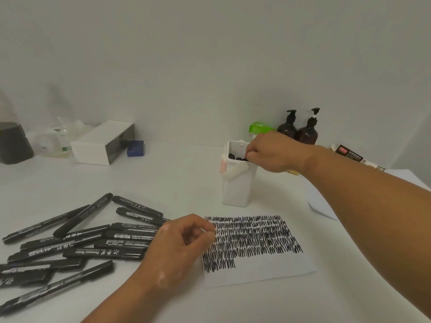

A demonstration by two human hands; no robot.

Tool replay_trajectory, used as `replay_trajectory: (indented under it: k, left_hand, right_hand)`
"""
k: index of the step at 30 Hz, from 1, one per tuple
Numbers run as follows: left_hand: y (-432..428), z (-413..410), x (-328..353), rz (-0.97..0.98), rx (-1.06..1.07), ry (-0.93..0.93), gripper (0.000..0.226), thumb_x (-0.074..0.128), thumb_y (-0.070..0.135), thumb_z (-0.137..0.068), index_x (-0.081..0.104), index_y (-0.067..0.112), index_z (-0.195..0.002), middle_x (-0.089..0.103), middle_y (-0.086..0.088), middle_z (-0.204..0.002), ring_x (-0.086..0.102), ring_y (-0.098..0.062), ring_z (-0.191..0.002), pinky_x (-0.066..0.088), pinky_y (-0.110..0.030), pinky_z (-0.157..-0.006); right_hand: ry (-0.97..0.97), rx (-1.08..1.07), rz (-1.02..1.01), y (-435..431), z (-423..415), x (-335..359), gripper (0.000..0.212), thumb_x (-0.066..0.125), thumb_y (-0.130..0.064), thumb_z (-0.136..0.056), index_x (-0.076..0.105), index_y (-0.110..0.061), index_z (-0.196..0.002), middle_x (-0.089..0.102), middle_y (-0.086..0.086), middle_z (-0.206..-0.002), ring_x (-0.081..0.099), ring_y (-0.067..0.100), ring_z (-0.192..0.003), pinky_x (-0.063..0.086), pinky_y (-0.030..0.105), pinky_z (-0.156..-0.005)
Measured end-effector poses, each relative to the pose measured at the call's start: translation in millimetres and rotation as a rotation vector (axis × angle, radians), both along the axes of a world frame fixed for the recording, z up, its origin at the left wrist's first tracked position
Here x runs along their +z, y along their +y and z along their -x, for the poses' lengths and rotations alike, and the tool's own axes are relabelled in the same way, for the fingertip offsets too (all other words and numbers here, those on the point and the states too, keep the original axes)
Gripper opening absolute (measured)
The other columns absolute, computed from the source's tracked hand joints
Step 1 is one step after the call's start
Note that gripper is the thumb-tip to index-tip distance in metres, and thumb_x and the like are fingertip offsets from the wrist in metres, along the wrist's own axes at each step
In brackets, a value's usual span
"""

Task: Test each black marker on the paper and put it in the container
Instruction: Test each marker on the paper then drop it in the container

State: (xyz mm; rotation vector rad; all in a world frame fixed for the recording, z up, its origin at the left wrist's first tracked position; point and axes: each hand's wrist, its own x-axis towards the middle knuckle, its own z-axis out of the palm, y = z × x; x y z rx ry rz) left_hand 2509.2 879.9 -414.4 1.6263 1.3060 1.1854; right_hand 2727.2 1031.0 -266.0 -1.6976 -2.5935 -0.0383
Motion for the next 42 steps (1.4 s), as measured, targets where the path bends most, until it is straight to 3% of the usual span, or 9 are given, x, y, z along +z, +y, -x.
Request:
replay_trajectory:
  k: [2, 5, 8, 12, 17, 28, 32, 37, 42]
  left_hand:
    - [0, 0, 0, 0.006, 0.002, -0.003, 0.014, 0.075, 0.022, -0.087, 0.074, 0.035, -0.086, 0.067, 0.004, -0.067, 0.057, -0.007, -0.059, 0.048, -0.028, -0.063]
    - [1, 1, 0, 0.007, 0.000, 0.013, 0.012, 0.074, 0.023, -0.087, 0.074, 0.035, -0.087, 0.067, 0.004, -0.066, 0.056, -0.006, -0.058, 0.048, -0.028, -0.062]
    - [1, 1, -2, 0.014, -0.006, 0.013, 0.010, 0.074, 0.025, -0.088, 0.074, 0.035, -0.089, 0.066, 0.006, -0.066, 0.056, -0.005, -0.059, 0.047, -0.027, -0.062]
    - [2, 0, -3, 0.028, -0.008, 0.019, 0.011, 0.074, 0.023, -0.088, 0.074, 0.034, -0.087, 0.067, 0.005, -0.068, 0.057, -0.006, -0.061, 0.049, -0.030, -0.064]
    - [-3, -1, 0, 0.007, -0.013, 0.085, 0.008, 0.074, 0.025, -0.088, 0.073, 0.033, -0.086, 0.067, 0.010, -0.066, 0.057, -0.003, -0.059, 0.048, -0.019, -0.060]
    - [-1, 11, 20, -0.128, 0.110, 0.281, 0.012, 0.068, 0.021, -0.091, 0.073, 0.030, -0.088, 0.068, 0.017, -0.072, 0.057, 0.002, -0.060, 0.044, -0.011, -0.060]
    - [35, 49, 34, -0.152, 0.295, 0.695, 0.024, 0.058, 0.012, -0.097, 0.071, 0.030, -0.106, 0.069, 0.013, -0.101, 0.062, -0.005, -0.087, 0.052, -0.019, -0.084]
    - [72, 99, 39, 0.087, 0.188, 1.180, 0.047, 0.056, -0.003, -0.091, 0.062, 0.027, -0.127, 0.060, 0.001, -0.130, 0.051, -0.018, -0.117, 0.045, -0.028, -0.099]
    - [85, 113, 40, 0.161, 0.116, 1.336, 0.045, 0.059, 0.001, -0.092, 0.063, 0.030, -0.125, 0.060, 0.004, -0.130, 0.053, -0.017, -0.117, 0.047, -0.030, -0.100]
  right_hand:
    - [0.059, 0.000, -0.037, -3, -2, 5, 0.032, 0.048, -0.021, -0.097, 0.075, -0.005, -0.100, 0.073, 0.010, -0.088, 0.065, 0.029, -0.084, 0.054, 0.037, -0.073]
    - [0.292, -0.004, -0.170, -15, -13, 13, 0.024, 0.054, -0.022, -0.097, 0.078, -0.021, -0.099, 0.063, -0.024, -0.063, 0.059, -0.004, -0.065, 0.040, 0.009, -0.056]
    - [0.485, 0.055, -0.256, -47, -25, 8, 0.015, 0.065, -0.024, -0.092, 0.076, -0.034, -0.095, 0.055, -0.049, -0.067, 0.055, -0.015, -0.066, 0.037, 0.000, -0.060]
    - [0.593, 0.094, -0.075, -98, -41, -37, 0.013, 0.076, -0.028, -0.086, 0.075, -0.040, -0.090, 0.069, -0.028, -0.081, 0.062, 0.002, -0.069, 0.045, 0.009, -0.064]
    - [0.719, -0.041, 0.182, -132, -40, -119, 0.017, 0.079, -0.021, -0.082, 0.076, -0.037, -0.085, 0.072, -0.017, -0.074, 0.061, 0.006, -0.062, 0.046, 0.014, -0.063]
    - [0.810, 0.005, 0.108, -136, -33, -141, 0.026, 0.085, -0.017, -0.077, 0.075, -0.041, -0.084, 0.068, -0.018, -0.070, 0.054, 0.004, -0.057, 0.042, 0.013, -0.060]
    - [0.842, -0.002, 0.124, -133, -36, -141, 0.023, 0.084, -0.018, -0.078, 0.075, -0.039, -0.083, 0.067, -0.017, -0.068, 0.053, 0.004, -0.056, 0.042, 0.013, -0.061]
    - [0.860, -0.011, 0.137, -134, -37, -141, 0.022, 0.082, -0.020, -0.079, 0.074, -0.040, -0.084, 0.067, -0.018, -0.069, 0.054, 0.004, -0.057, 0.043, 0.014, -0.062]
    - [0.857, -0.009, 0.143, -133, -38, -142, 0.023, 0.082, -0.021, -0.079, 0.074, -0.041, -0.085, 0.067, -0.019, -0.069, 0.052, 0.002, -0.054, 0.043, 0.013, -0.060]
